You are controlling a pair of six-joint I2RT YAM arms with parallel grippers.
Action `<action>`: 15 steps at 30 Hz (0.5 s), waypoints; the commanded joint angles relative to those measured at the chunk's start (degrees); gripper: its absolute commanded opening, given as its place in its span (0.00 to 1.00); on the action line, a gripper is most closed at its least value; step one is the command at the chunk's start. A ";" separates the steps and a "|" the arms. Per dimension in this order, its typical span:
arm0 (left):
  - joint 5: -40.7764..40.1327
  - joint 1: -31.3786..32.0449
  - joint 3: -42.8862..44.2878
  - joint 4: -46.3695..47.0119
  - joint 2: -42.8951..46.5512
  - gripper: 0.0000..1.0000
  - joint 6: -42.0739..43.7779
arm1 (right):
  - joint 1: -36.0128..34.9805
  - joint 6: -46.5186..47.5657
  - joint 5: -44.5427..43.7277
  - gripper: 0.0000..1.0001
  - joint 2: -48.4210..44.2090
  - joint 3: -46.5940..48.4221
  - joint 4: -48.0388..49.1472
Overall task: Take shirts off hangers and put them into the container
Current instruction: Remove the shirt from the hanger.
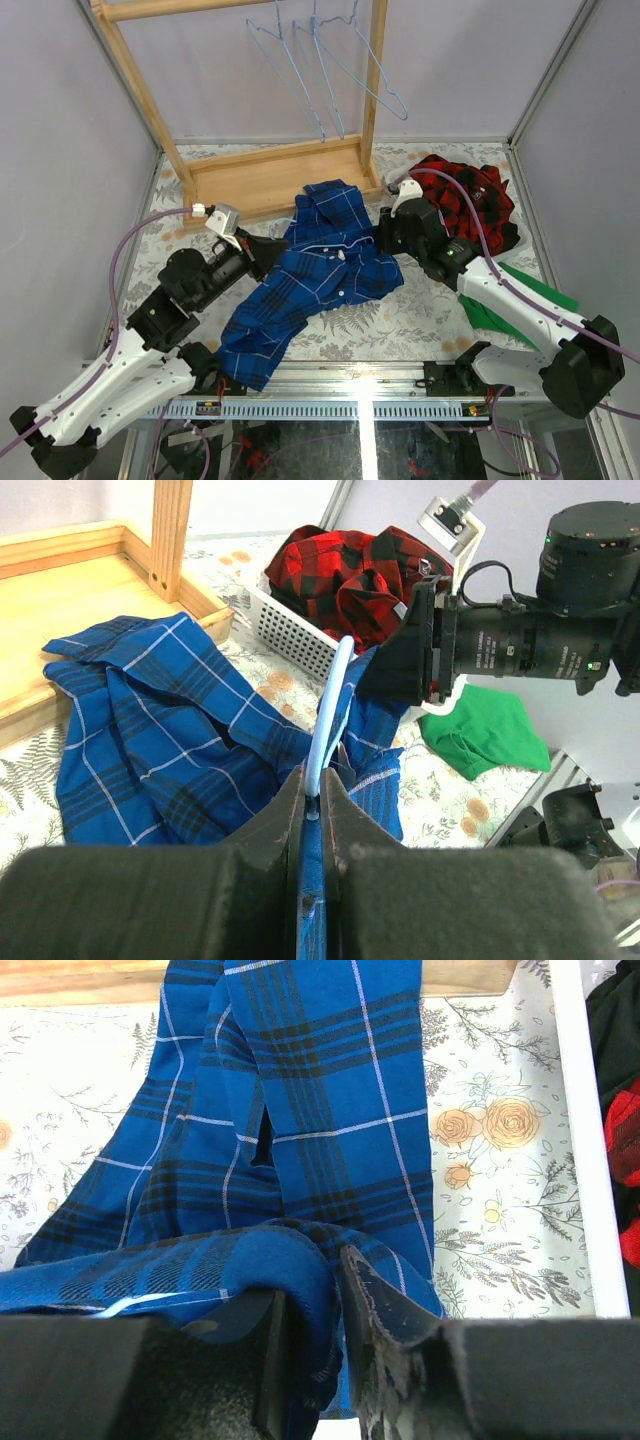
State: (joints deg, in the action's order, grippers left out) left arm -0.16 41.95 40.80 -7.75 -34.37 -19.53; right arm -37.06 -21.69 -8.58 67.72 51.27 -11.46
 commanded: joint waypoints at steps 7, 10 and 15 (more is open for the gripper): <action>-0.83 -0.15 0.03 3.74 5.21 0.00 1.06 | 2.87 1.41 3.98 0.37 1.36 -0.79 1.43; -1.31 -0.11 -0.80 5.16 6.20 0.00 0.78 | 3.11 2.03 6.32 0.42 0.47 -1.95 3.14; -1.27 -0.14 -1.16 5.95 6.08 0.00 0.31 | 3.65 5.18 13.89 0.54 -0.22 -2.64 4.38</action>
State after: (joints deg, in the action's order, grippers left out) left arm -0.23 41.95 39.40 -8.62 -29.28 -18.76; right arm -34.87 -20.27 0.10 69.12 49.50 -9.26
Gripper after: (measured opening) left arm 0.022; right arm 0.491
